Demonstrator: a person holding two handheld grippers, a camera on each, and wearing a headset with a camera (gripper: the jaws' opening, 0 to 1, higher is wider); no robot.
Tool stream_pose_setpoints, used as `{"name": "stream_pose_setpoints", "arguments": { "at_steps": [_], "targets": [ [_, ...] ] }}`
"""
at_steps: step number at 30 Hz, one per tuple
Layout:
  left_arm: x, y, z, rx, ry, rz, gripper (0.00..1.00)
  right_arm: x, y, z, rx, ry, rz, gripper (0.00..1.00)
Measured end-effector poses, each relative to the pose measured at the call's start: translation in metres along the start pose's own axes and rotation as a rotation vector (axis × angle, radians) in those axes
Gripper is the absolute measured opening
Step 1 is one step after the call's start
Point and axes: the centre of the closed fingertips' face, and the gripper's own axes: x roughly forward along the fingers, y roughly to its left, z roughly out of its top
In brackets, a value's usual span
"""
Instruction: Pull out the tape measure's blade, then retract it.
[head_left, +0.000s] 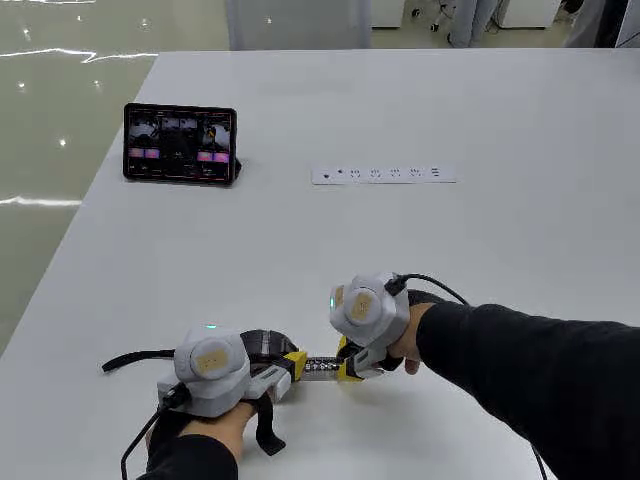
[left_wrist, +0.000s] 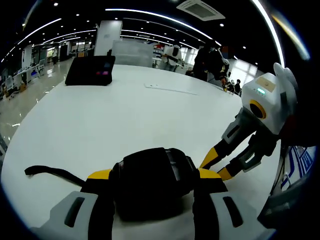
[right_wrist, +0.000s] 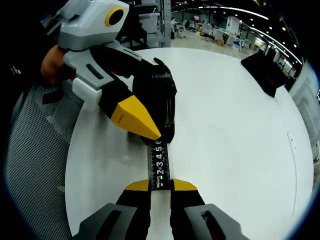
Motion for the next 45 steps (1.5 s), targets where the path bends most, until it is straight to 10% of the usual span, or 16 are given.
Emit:
{"name": "stream_pose_setpoints", "arguments": {
  "at_steps": [45],
  "targets": [
    [0.001,-0.001,0.0,-0.002,0.011,-0.018,0.59,0.016,0.002,0.028,0.004,-0.042,0.008,0.11]
  ]
}}
